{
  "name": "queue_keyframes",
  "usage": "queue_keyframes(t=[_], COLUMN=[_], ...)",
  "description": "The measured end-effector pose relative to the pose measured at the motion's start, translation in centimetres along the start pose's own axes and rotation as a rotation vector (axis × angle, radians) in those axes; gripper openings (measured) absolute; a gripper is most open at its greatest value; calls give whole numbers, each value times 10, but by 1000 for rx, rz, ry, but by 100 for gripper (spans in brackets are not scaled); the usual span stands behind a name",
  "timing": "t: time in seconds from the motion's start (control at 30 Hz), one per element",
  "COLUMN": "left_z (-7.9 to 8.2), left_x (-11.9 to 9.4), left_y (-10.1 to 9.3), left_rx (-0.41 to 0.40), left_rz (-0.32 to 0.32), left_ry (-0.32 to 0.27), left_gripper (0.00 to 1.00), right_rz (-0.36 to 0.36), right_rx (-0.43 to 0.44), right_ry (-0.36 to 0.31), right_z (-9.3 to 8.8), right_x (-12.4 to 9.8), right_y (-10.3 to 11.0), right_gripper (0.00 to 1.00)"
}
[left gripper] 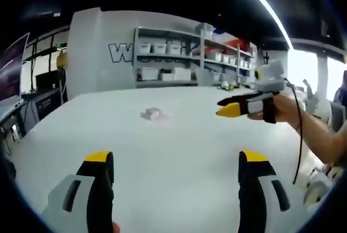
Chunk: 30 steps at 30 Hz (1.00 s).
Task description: Open the resealable bag by pulling the two sides of the seal apart until the entire bag opening is separated and visibly accessible.
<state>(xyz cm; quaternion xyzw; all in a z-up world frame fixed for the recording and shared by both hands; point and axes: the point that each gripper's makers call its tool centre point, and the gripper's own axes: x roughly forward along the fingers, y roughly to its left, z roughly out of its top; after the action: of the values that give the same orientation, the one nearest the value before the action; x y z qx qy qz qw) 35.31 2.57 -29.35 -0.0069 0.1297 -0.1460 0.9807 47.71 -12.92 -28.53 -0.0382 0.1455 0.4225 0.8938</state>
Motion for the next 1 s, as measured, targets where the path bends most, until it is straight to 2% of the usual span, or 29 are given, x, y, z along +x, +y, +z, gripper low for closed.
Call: queue_keyframes(t=[0.27, 0.4, 0.6, 0.8, 1.0], left_z=[0, 0, 1, -5, -3], left_x=[4, 6, 9, 8, 8], left_y=[10, 8, 6, 6, 6], left_rx=[-30, -48, -65, -70, -77], left_rz=[9, 0, -10, -21, -31], left_ry=[-19, -25, -43, -24, -36], left_gripper=[97, 98, 99, 99, 99], right_rz=[10, 18, 31, 21, 8], right_rx=[-21, -49, -56, -86, -102], right_ry=[6, 20, 8, 14, 3], right_z=[2, 2, 6, 7, 11], right_x=[14, 19, 24, 29, 33], right_y=[0, -1, -2, -6, -9], right_gripper=[65, 63, 62, 60, 57])
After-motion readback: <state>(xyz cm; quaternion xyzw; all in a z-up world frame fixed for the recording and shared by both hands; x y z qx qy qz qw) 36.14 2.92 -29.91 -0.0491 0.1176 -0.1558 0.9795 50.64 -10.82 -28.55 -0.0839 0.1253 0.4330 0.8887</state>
